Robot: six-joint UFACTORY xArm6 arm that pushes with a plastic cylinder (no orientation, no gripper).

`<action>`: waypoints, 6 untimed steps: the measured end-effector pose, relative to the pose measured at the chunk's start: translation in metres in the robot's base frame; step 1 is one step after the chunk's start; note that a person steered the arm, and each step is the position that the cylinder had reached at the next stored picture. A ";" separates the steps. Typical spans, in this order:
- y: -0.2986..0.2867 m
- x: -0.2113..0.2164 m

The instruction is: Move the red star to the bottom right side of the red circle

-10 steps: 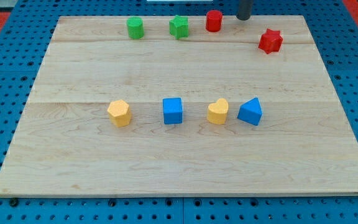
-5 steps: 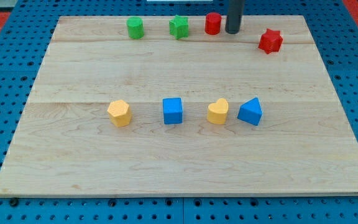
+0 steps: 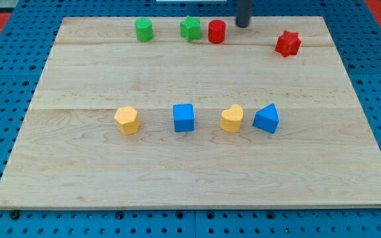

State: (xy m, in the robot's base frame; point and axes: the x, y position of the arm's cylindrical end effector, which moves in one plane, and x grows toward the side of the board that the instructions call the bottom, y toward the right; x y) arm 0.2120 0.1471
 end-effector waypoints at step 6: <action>0.060 0.075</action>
State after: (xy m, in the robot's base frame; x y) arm 0.2868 0.2066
